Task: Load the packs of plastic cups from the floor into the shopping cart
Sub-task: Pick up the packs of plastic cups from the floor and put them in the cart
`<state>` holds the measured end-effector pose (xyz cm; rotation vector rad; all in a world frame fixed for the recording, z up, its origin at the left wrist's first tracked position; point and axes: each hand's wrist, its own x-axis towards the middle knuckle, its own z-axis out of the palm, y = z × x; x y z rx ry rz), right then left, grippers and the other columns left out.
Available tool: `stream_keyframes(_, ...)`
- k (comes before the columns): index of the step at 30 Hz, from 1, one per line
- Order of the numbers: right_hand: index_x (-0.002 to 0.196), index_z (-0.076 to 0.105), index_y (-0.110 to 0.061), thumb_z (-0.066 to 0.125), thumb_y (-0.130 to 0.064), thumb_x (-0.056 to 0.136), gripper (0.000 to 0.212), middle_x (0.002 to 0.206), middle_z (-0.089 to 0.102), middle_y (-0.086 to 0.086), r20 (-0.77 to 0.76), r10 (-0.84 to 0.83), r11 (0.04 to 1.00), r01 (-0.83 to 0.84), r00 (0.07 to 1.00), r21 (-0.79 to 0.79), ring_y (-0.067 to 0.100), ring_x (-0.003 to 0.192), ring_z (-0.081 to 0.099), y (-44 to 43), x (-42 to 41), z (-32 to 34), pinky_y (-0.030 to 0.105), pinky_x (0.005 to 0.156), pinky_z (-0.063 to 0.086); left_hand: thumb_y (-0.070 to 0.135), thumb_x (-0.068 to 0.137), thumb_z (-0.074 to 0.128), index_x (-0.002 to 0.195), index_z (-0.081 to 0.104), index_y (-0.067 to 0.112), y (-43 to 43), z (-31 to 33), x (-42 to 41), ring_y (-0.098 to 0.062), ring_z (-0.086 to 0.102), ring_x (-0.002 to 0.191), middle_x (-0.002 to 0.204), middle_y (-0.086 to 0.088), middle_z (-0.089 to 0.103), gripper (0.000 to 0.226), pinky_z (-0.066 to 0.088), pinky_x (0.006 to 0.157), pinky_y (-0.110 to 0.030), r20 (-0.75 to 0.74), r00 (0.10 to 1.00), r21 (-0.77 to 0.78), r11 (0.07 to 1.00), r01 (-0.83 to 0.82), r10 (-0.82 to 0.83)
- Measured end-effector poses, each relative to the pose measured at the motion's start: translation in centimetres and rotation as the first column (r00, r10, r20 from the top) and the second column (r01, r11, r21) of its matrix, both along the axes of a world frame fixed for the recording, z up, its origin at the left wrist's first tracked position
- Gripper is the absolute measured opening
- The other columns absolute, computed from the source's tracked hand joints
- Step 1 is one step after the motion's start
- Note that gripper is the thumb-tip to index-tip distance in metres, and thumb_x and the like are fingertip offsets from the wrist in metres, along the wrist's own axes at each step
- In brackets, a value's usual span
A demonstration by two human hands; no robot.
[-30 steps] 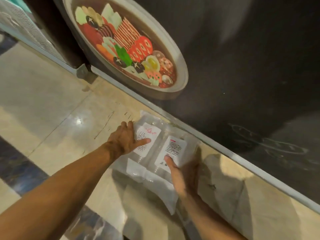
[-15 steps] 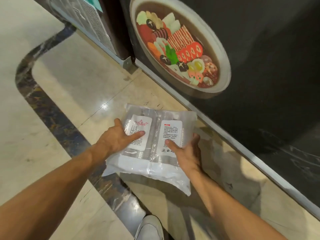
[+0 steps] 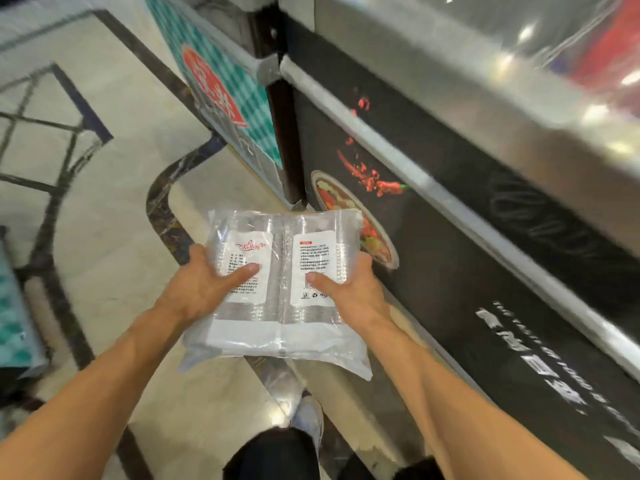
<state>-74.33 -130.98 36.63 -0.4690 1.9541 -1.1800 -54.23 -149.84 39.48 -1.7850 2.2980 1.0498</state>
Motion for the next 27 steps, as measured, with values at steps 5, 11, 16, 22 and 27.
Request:
stream_keyframes(5,0.124,0.053,-0.035,0.093,-0.042,0.078,0.062,0.114,0.073,-0.017,-0.005,-0.026,0.996,0.026,1.000,-0.081,0.002,0.101,0.071,5.0,-1.5,16.8,0.031,0.093,0.058,0.083,0.075,0.072,0.143,0.035,0.014,4.1,17.7,-2.3,-0.029,0.060,0.095,0.115,-0.002,0.060,0.104,0.052,0.082,-0.043,-0.036,0.997,-0.031,0.998,0.061,-0.062)
stream_keyframes(11,0.122,0.074,-0.030,0.086,-0.027,0.090,0.034,0.110,0.080,-0.016,-0.081,-0.104,0.985,0.091,0.991,-0.149,0.003,0.099,0.077,14.9,-6.3,35.7,0.026,0.090,0.061,0.086,0.073,0.071,0.133,0.037,0.016,11.2,35.7,-10.2,-0.035,0.065,0.109,0.126,-0.008,0.064,0.098,0.049,0.085,-0.043,-0.086,0.969,-0.027,0.973,0.228,-0.230)
stream_keyframes(16,0.120,0.075,-0.024,0.086,-0.021,0.090,0.032,0.107,0.082,-0.011,-0.163,-0.287,0.951,0.260,0.944,-0.169,0.009,0.098,0.079,24.8,-9.3,46.2,0.035,0.088,0.062,0.090,0.067,0.071,0.135,0.037,0.009,18.3,45.3,-17.6,-0.043,0.065,0.119,0.135,-0.021,0.066,0.112,0.053,0.090,-0.049,-0.126,0.899,-0.028,0.908,0.419,-0.419)
stream_keyframes(22,0.117,0.075,-0.025,0.087,-0.032,0.089,0.032,0.096,0.081,-0.018,-0.244,-0.547,0.837,0.518,0.801,-0.175,-0.001,0.089,0.076,37.5,-8.4,52.7,0.018,0.074,0.056,0.104,0.057,0.066,0.150,0.046,0.013,27.9,51.1,-25.1,-0.039,0.066,0.123,0.138,-0.012,0.069,0.132,0.054,0.102,-0.052,-0.170,0.696,-0.102,0.715,0.692,-0.698)
stream_keyframes(27,0.128,0.070,-0.027,0.090,-0.051,0.080,0.057,0.111,0.080,-0.010,-0.241,-0.758,0.649,0.739,0.606,-0.182,0.006,0.100,0.076,47.3,-3.9,55.0,0.034,0.091,0.060,0.099,0.065,0.062,0.156,0.029,0.003,38.4,54.9,-27.4,-0.046,0.061,0.129,0.147,-0.023,0.059,0.136,0.051,0.099,-0.051,-0.153,0.454,-0.157,0.475,0.866,-0.878)
